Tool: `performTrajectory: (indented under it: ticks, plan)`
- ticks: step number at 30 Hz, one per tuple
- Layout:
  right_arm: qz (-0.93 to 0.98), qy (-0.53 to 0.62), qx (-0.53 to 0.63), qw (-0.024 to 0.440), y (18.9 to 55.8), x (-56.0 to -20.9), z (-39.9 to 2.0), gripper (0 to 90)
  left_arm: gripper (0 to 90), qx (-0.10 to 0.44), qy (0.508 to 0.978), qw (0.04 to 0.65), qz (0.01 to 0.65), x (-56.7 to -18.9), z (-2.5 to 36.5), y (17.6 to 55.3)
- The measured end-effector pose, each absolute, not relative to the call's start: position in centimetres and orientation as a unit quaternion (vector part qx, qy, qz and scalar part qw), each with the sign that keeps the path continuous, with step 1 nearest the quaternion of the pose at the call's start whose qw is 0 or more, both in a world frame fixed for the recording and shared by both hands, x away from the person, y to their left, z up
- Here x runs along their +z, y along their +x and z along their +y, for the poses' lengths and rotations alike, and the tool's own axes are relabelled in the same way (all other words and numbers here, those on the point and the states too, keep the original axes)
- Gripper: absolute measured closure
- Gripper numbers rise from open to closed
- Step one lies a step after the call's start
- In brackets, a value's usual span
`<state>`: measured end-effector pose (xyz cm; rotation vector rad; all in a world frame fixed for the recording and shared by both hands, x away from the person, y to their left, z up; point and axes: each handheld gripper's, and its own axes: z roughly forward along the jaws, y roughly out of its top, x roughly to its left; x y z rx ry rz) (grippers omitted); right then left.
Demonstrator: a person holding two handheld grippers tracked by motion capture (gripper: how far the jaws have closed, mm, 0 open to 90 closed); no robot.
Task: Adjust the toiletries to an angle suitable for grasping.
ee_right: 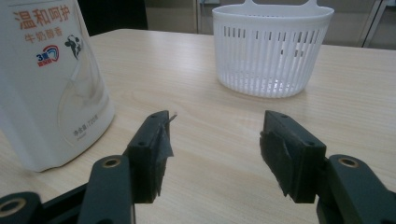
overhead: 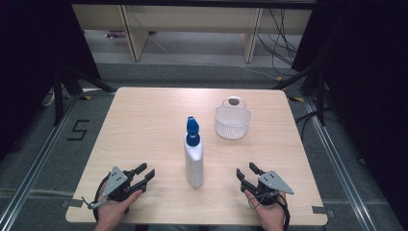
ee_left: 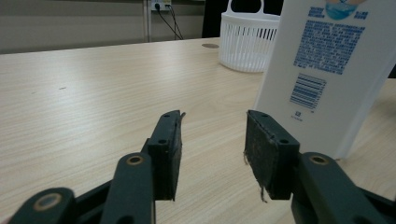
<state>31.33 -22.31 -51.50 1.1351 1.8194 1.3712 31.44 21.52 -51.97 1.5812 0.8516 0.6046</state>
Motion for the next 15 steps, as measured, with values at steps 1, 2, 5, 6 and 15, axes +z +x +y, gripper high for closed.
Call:
performTrajectory:
  ticks: [1, 2, 5, 6, 15]
  plan:
    - [0.683, 0.426, 0.515, 0.294, 31.3, -51.5, -22.3, 43.9, 56.9, 0.259, 0.678, 0.584, 0.365, -52.0, 21.5, 31.4]
    - [0.681, 0.431, 0.516, 0.288, 31.3, -51.5, -22.3, 44.6, 56.9, 0.257, 0.679, 0.584, 0.364, -51.9, 21.6, 31.4]
    - [0.683, 0.432, 0.513, 0.289, 31.3, -51.5, -22.2, 45.3, 61.2, 0.259, 0.68, 0.594, 0.343, -51.9, 21.6, 31.7]
    - [0.683, 0.432, 0.513, 0.29, 31.3, -51.5, -22.3, 45.7, 62.8, 0.256, 0.681, 0.595, 0.343, -51.8, 21.5, 31.6]
    - [0.684, 0.431, 0.516, 0.284, 31.5, -51.5, -22.3, 46.9, 75.4, 0.252, 0.683, 0.606, 0.321, -50.7, 20.8, 31.4]
